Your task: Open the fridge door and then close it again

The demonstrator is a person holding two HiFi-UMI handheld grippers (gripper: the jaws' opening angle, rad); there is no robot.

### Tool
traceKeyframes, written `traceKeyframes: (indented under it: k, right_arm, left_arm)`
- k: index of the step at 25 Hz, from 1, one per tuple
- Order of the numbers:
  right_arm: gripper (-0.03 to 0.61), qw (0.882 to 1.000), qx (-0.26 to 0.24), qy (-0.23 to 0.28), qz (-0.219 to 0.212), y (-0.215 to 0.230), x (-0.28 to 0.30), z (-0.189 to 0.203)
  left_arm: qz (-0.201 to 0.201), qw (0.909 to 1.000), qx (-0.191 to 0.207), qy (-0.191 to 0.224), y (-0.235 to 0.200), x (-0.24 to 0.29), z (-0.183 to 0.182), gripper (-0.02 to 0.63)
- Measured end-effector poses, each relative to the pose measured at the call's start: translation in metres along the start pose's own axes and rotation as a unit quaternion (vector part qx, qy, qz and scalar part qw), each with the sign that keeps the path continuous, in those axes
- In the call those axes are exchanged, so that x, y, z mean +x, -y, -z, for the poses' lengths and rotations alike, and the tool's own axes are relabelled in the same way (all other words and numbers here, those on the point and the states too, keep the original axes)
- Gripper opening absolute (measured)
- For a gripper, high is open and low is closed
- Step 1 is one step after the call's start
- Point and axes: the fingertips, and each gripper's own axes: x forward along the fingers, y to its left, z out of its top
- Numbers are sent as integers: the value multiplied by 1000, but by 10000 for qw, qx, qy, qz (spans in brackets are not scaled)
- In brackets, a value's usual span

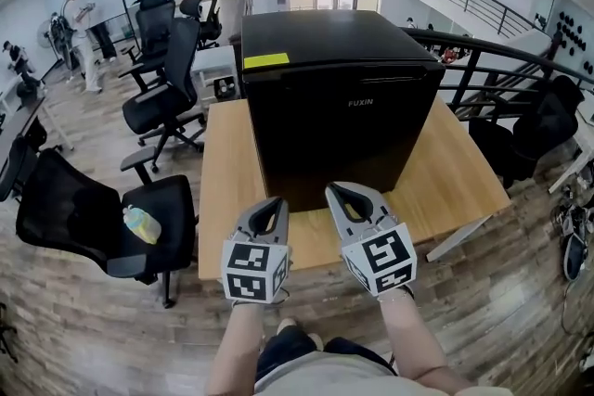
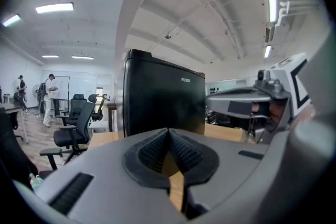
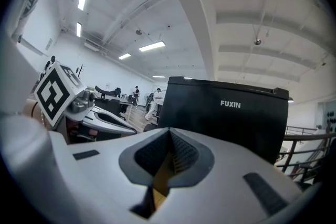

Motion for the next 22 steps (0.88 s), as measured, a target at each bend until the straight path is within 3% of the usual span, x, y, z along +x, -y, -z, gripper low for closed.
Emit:
traceKeyframes:
  k: [11,13,17,20,22]
  right_arm:
    - [-2,9944,-991,-1,361,27,45,-50]
    - [25,9915,-1227,-56,434,32,52,-54]
    - [48,9832,-1747,-136,517,39,64,-61]
    - [50,9745,-2130,-223,676,45,68,-66]
    - [32,9657,-2446,-295,818,50,72,-69]
  left_arm:
    - [27,9999,7,110,-51,30,-22,8]
    - [9,9999,-4,118,-60,36,-22,8]
    - [24,9999,-36,164,-74,47,-23,8]
    - [97,9998,-63,172,-80,52,-25,81]
    - [140,9997,-88,206,-84,55,-28,91]
